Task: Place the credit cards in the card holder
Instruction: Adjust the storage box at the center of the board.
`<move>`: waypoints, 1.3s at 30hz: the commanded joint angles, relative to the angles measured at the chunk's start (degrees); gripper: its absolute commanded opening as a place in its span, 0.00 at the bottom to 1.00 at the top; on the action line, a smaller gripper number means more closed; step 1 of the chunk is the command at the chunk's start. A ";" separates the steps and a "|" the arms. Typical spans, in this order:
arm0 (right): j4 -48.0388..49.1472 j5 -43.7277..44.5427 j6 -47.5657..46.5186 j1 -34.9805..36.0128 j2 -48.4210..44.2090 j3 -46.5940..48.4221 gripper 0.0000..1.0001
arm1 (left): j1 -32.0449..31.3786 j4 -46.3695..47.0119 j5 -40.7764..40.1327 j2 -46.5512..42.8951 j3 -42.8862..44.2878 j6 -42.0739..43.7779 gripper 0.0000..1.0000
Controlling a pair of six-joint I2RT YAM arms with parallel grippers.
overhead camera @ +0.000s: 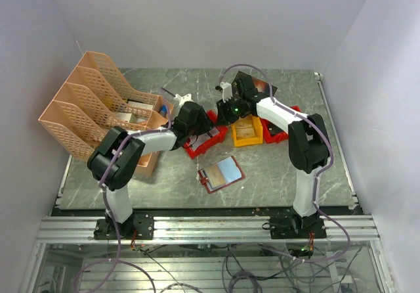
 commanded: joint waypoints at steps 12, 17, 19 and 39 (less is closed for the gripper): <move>-3.25 -12.41 -9.24 3.24 4.02 6.39 0.17 | -6.24 -4.32 -18.02 -22.99 -13.54 1.79 0.46; 0.21 -12.30 -5.41 3.26 5.89 6.90 0.16 | -7.98 -2.69 -21.83 -27.62 -20.04 -8.75 0.47; 2.20 -11.47 -4.04 4.66 5.34 5.65 0.15 | -9.19 -2.80 -24.69 -27.73 -21.26 -13.13 0.47; 5.70 -12.03 -0.57 4.84 2.91 1.15 0.15 | -14.79 -25.90 -38.96 -7.90 -6.72 -40.16 0.70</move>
